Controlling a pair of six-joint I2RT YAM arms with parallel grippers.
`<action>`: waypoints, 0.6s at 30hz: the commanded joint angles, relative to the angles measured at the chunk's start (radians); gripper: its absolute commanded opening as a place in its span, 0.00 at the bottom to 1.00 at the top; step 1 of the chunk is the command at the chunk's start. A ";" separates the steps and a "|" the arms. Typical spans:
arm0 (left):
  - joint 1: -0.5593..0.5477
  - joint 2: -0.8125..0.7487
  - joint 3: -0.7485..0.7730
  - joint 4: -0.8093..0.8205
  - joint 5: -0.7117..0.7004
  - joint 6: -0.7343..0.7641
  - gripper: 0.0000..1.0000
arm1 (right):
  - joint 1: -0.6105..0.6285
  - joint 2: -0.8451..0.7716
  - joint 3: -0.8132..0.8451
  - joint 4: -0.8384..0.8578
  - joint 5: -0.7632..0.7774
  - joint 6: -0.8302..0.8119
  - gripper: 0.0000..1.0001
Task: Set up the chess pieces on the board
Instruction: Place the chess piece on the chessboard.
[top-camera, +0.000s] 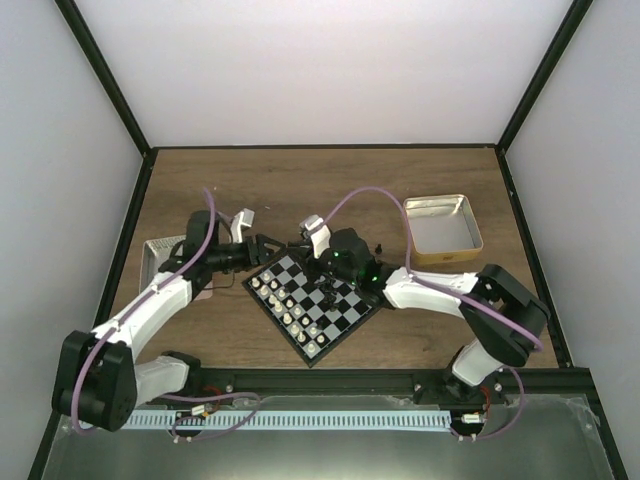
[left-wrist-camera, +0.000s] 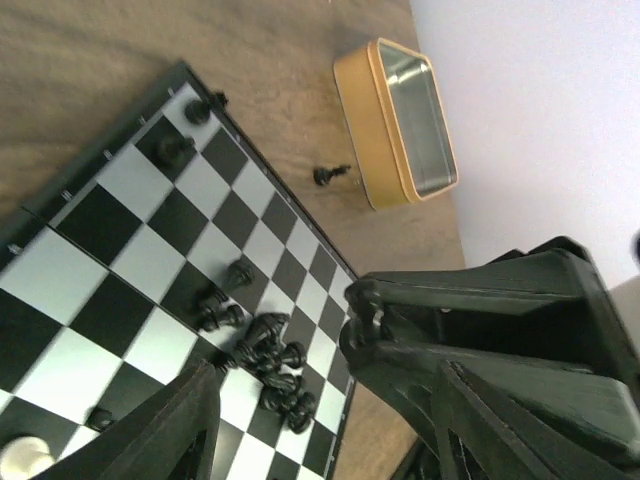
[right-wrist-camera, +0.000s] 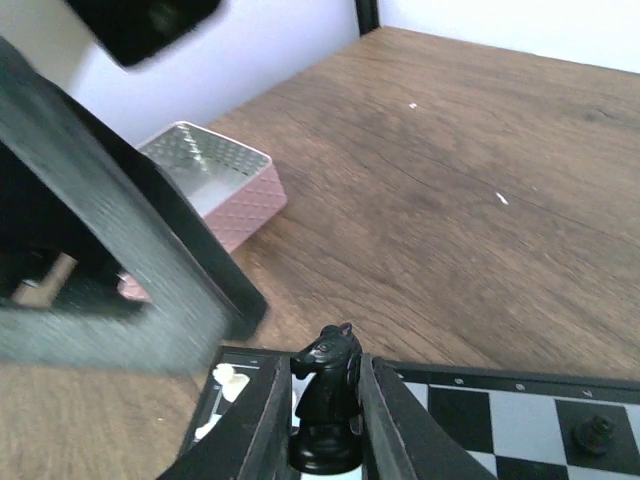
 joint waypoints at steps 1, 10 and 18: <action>-0.038 0.049 0.037 0.041 0.050 -0.042 0.59 | -0.005 -0.042 -0.026 0.115 -0.082 -0.033 0.18; -0.043 0.060 -0.008 0.191 0.070 -0.167 0.50 | -0.008 -0.041 -0.037 0.123 -0.106 -0.038 0.19; -0.041 0.063 -0.025 0.124 -0.114 -0.142 0.52 | -0.008 0.054 0.011 -0.010 -0.023 -0.025 0.21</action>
